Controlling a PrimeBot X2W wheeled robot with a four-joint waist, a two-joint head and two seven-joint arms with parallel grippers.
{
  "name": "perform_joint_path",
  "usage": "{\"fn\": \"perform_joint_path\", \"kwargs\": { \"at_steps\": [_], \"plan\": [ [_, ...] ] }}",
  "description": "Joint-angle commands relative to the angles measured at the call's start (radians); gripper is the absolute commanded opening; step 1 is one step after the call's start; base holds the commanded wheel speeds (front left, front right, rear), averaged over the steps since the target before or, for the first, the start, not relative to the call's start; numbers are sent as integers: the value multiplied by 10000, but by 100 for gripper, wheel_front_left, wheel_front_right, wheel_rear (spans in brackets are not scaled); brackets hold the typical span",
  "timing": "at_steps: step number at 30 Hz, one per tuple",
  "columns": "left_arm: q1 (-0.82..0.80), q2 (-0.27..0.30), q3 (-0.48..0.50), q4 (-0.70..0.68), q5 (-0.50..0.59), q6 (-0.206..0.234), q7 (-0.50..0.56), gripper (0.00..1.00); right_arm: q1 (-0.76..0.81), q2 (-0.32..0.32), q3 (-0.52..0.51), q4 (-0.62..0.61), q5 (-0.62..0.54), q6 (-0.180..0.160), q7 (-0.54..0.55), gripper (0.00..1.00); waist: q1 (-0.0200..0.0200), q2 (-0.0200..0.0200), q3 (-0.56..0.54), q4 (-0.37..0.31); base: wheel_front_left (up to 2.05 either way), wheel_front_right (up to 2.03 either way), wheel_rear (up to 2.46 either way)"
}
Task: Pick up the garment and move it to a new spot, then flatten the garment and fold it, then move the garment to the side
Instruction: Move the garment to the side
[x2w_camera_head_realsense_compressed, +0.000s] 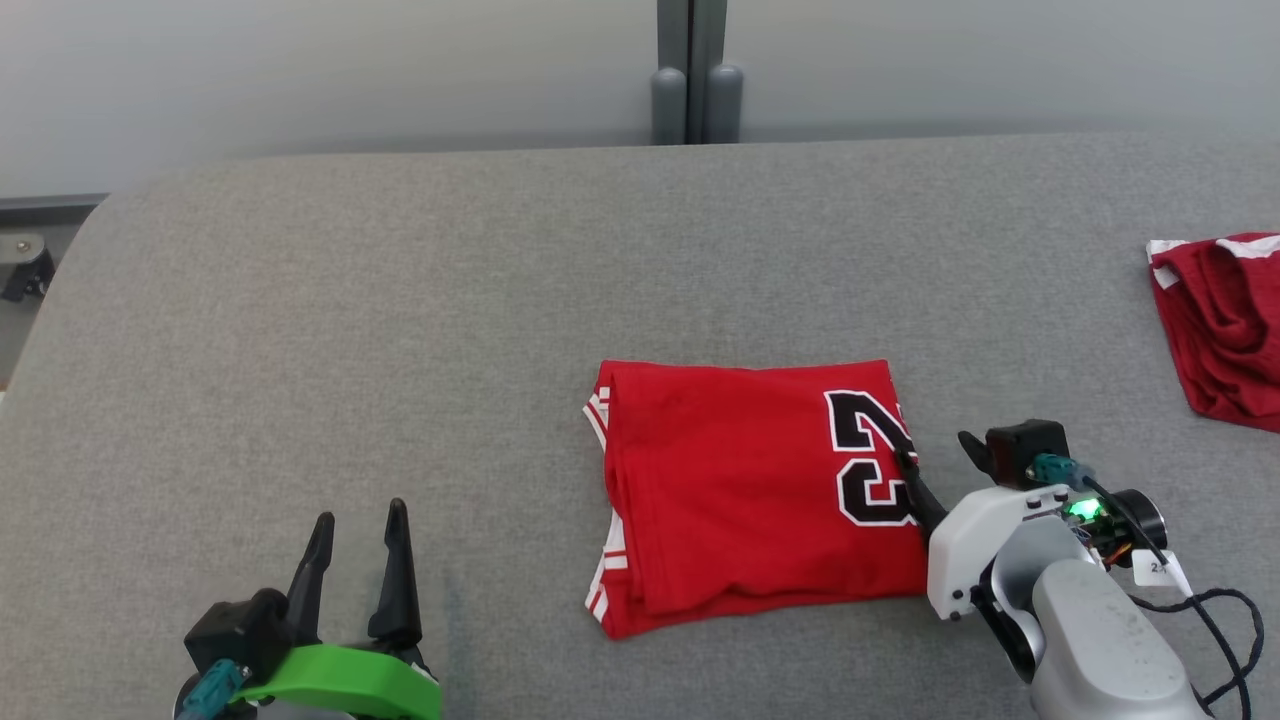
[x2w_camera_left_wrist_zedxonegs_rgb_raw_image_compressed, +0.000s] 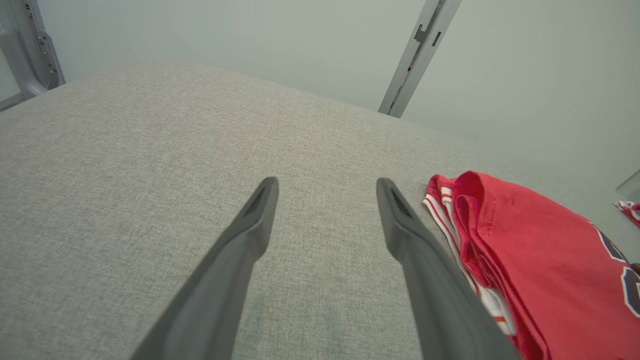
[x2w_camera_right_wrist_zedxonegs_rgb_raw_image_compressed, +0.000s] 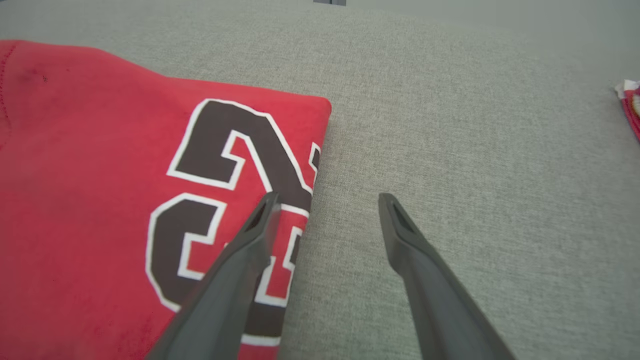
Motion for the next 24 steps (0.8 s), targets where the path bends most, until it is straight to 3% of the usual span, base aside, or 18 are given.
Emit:
{"fn": "perform_joint_path", "kwargs": {
  "at_steps": [1,11,12,13,15,24],
  "plan": [
    [-185,3,38,-28,-29,-53,-2,100,-242,-82,94,233,8,-10,135,100,0,0,247,246,0,0,0],
    [-331,-7,70,-42,-143,-55,-2,100,-1066,-112,1353,1625,818,-7,998,100,0,0,531,389,0,0,0],
    [-328,-8,65,-41,-158,-55,-2,100,-1123,-112,1475,1698,904,-7,1013,46,0,0,542,367,0,0,0],
    [-333,-8,62,-41,-163,-55,-2,100,-1170,-114,1568,1743,980,-7,1019,35,0,0,548,336,0,0,0],
    [-353,-7,50,-39,-195,-56,-2,100,-1282,-134,1771,1816,1157,-8,1030,0,0,0,556,233,0,0,0],
    [-361,-3,5,-158,-83,-49,-2,100,-2090,-833,1971,1711,1302,-16,522,0,0,0,574,-878,0,0,0]
  ]
}}
